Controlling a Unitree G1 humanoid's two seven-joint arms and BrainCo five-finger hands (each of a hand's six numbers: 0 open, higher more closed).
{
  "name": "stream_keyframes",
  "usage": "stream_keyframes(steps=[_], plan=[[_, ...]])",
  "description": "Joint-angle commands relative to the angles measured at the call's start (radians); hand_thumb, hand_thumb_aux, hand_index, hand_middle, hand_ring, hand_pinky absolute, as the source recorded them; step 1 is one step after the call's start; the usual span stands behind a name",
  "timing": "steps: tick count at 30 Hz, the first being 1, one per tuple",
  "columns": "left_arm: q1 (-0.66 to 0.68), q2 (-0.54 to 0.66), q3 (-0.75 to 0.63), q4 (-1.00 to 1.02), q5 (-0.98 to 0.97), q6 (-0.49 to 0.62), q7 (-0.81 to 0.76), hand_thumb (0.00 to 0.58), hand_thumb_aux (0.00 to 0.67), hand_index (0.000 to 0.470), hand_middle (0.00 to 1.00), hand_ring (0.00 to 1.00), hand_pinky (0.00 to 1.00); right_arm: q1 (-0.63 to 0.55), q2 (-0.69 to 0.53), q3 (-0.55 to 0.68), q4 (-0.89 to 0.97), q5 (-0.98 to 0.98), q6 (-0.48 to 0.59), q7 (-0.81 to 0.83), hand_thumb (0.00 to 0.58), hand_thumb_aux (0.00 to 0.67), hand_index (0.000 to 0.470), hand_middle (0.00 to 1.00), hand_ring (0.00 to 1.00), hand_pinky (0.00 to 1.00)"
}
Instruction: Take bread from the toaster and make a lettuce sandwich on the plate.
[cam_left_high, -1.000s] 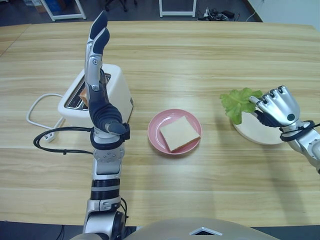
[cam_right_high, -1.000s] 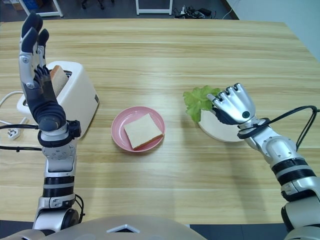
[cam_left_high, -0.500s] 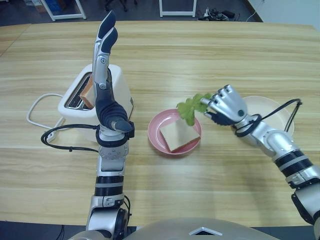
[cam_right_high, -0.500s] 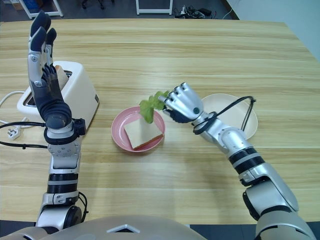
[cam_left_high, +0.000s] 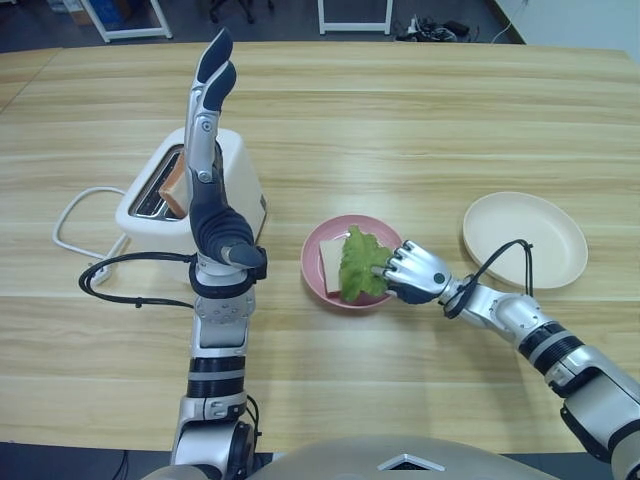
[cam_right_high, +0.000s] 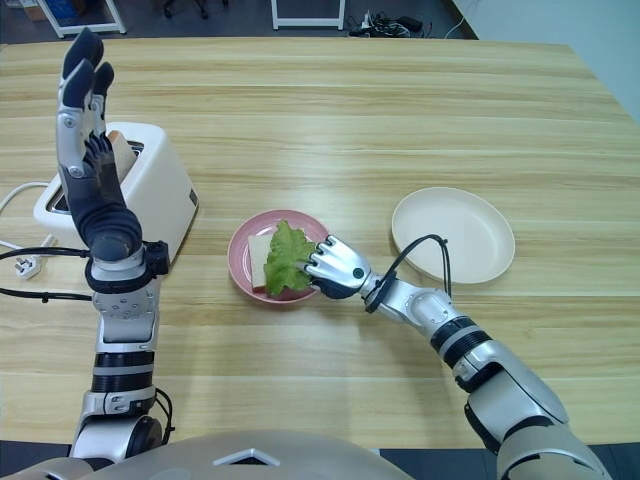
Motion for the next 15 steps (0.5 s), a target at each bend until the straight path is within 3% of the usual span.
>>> stream_keyframes(steps=[1,15], plan=[[0.005,0.014,0.004,-0.011,-0.014,0.010,-0.013,0.000,0.000,0.000,0.00,0.00,0.00,0.014,0.007,0.005,-0.040,-0.011,0.018,0.014,0.580,0.670,0.470,1.00,1.00,1.00],[0.010,0.020,0.010,-0.008,-0.022,0.006,-0.027,0.000,0.000,0.000,0.00,0.00,0.00,-0.025,0.044,-0.042,-0.024,0.021,0.090,0.040,0.580,0.670,0.470,1.00,1.00,1.00]])
